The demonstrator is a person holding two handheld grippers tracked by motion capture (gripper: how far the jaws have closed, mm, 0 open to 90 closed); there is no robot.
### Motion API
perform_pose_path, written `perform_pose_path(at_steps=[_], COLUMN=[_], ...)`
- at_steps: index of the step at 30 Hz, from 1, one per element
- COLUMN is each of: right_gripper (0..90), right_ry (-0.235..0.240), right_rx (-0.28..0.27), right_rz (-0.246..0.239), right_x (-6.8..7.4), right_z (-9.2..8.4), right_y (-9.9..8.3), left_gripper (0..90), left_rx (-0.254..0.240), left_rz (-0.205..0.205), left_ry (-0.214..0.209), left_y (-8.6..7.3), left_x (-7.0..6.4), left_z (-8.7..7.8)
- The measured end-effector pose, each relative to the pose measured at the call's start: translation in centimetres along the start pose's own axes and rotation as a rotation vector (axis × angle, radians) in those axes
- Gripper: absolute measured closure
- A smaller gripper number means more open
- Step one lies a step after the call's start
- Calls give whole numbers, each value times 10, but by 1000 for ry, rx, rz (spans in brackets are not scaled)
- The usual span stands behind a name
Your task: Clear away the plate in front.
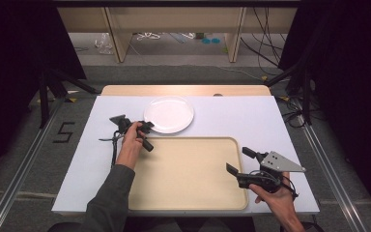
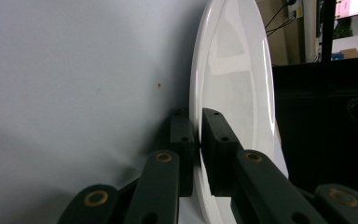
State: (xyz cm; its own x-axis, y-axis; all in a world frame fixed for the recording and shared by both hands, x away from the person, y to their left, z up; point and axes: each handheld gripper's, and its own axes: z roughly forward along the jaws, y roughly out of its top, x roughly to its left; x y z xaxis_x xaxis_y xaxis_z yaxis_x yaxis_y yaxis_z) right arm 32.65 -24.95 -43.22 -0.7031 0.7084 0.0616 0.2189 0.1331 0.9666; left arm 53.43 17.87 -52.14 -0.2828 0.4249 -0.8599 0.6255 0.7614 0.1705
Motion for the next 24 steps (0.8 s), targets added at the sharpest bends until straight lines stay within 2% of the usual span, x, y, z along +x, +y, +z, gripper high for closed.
perform_pose_path(at_steps=[1, 3, 5, 6, 7, 8, 9, 13, 14, 16, 17, 20, 22, 24], right_gripper=[189, 189, 190, 190, 190, 190, 191, 199, 203, 203, 203, 203, 203, 203], right_ry=[5, 4, 5, 5, -7, -7, 0, -4, 13, 10, 10, 4, 1, 3], right_rx=[-8, -6, -7, -7, 19, 19, -5, 3, -9, -5, -4, 0, 0, -3], right_rz=[5, 4, 5, 5, -2, -2, 3, -1, 6, 1, 1, -3, -3, -10], right_x=[0, 0, 0, 0, -1, -1, -1, -1, 0, 0, 0, 0, 0, -1], right_z=[1, 1, 1, 1, -2, -2, 0, -1, 1, 1, 1, 0, -1, 0], right_y=[0, 0, -1, -1, 0, 0, -1, 0, -1, -1, 0, 0, 0, 0], left_gripper=[847, 855, 862, 862, 865, 865, 864, 864, 861, 857, 852, 846, 843, 837], left_rx=[-9, -9, -17, -17, -23, -30, -34, -43, -49, -51, -52, -58, -57, -56], left_rz=[-16, -17, -34, -34, -35, -38, -27, -39, -48, -38, -55, -65, -54, -61], left_ry=[-23, -32, -63, -63, -70, -65, -75, -88, -93, -106, -123, -133, -144, -156], left_y=[0, 0, -1, -1, -1, -2, -2, -3, -4, -5, -6, -6, -7, -8], left_x=[2, 2, 3, 3, 4, 4, 4, 5, 4, 2, 2, 1, 1, -1], left_z=[-1, -2, -3, -3, -3, -4, -4, -5, -5, -6, -7, -8, -8, -10])
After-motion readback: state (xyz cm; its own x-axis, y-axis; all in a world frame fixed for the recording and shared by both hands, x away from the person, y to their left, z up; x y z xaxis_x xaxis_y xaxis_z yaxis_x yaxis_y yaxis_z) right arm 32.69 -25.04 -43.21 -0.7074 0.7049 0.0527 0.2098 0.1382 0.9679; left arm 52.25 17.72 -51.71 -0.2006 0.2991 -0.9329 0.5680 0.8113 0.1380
